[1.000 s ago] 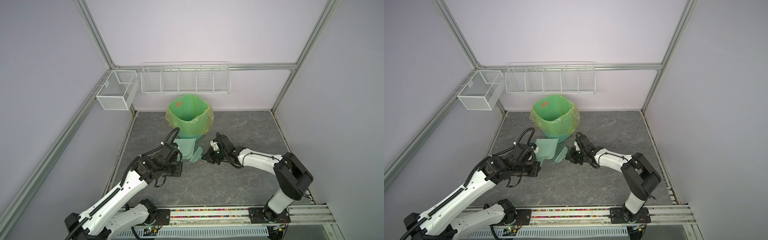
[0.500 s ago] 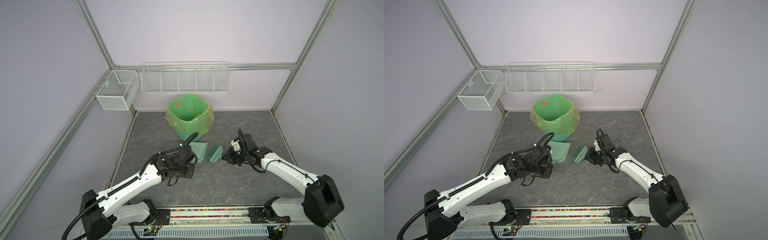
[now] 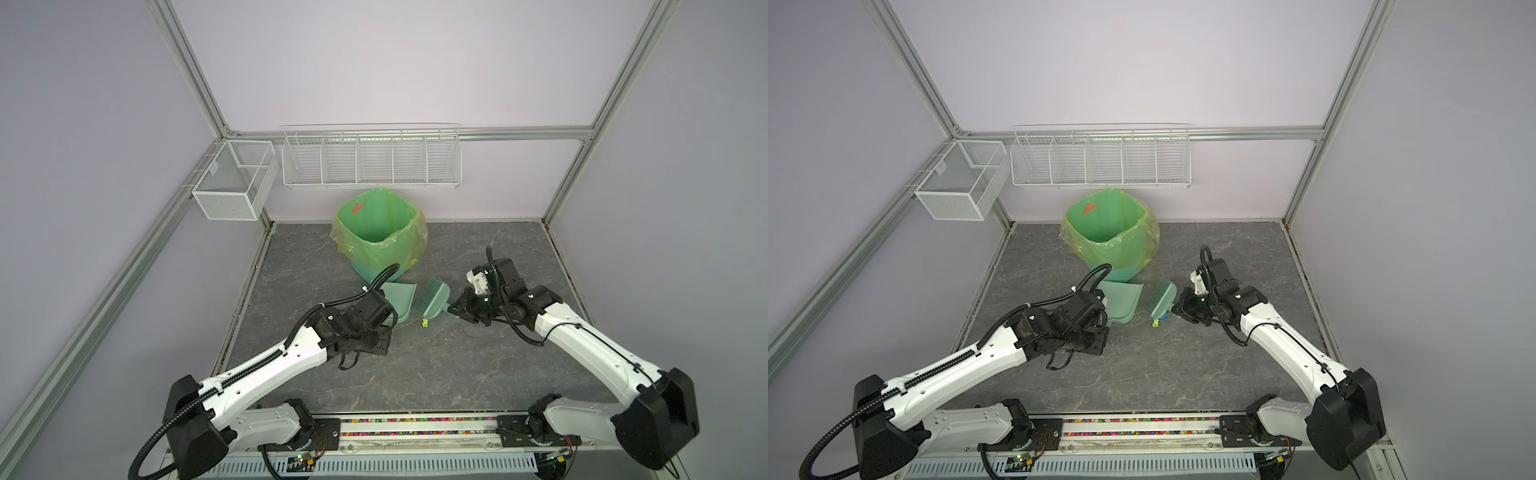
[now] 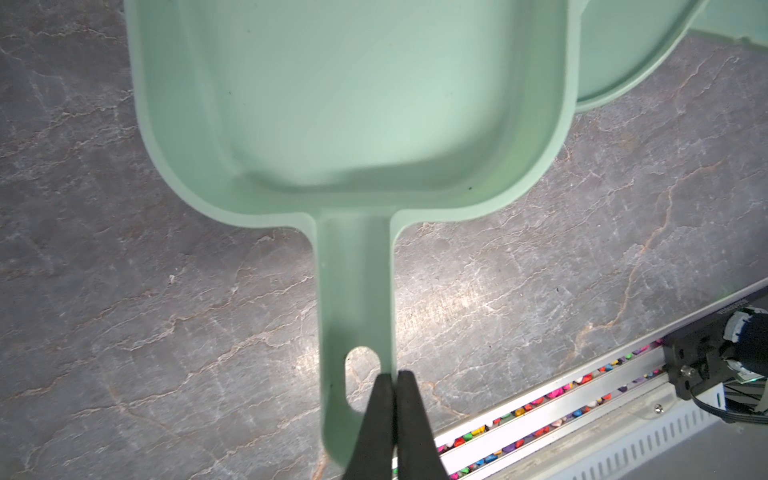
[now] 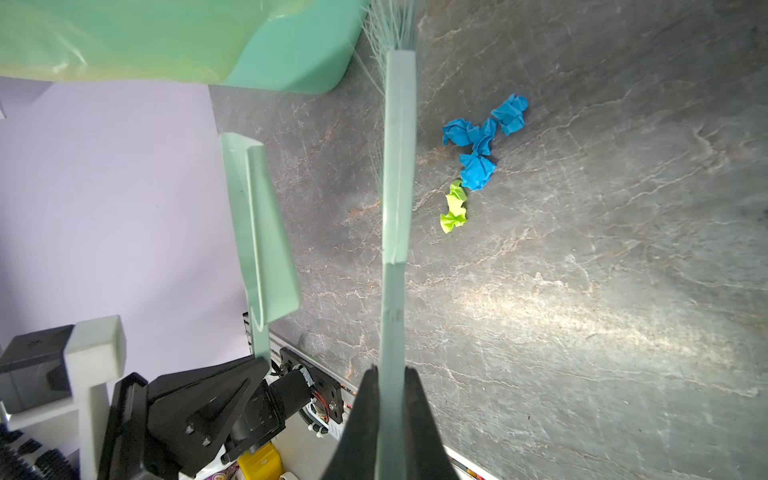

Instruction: Sweep away the paper scraps from the table

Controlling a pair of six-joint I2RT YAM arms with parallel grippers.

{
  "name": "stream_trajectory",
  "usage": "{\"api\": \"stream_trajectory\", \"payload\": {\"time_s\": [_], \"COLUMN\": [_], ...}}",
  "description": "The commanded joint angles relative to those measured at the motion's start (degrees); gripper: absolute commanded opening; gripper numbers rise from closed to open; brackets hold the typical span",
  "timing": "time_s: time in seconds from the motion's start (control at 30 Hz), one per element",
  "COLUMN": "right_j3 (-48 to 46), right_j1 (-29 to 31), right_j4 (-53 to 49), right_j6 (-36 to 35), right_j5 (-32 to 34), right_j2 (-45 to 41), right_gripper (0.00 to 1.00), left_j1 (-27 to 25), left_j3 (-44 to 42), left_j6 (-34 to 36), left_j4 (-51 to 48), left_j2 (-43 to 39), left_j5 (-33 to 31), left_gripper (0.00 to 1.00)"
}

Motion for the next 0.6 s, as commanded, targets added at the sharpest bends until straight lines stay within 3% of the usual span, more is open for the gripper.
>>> {"api": "stream_trajectory", "payload": {"time_s": [0.0,0.57], "right_j3": [1.8,16.3], "right_j1": [-0.9,-5.7], "right_j4": [-3.3,-21.5], "right_j6": [-2.6,-20.2], "right_j5": [-0.2,4.8], "right_j2": [-0.9,3.0], "right_gripper": [0.07,0.07], "left_j1": [-0.6,-7.4], "left_j3": [0.2,-3.0], "left_j6": [-0.1,-2.9], "left_j4": [1.3,2.9], "left_j2": [0.1,2.2], "left_j5": [-0.3,-2.4], "left_gripper": [0.0,0.0]}}
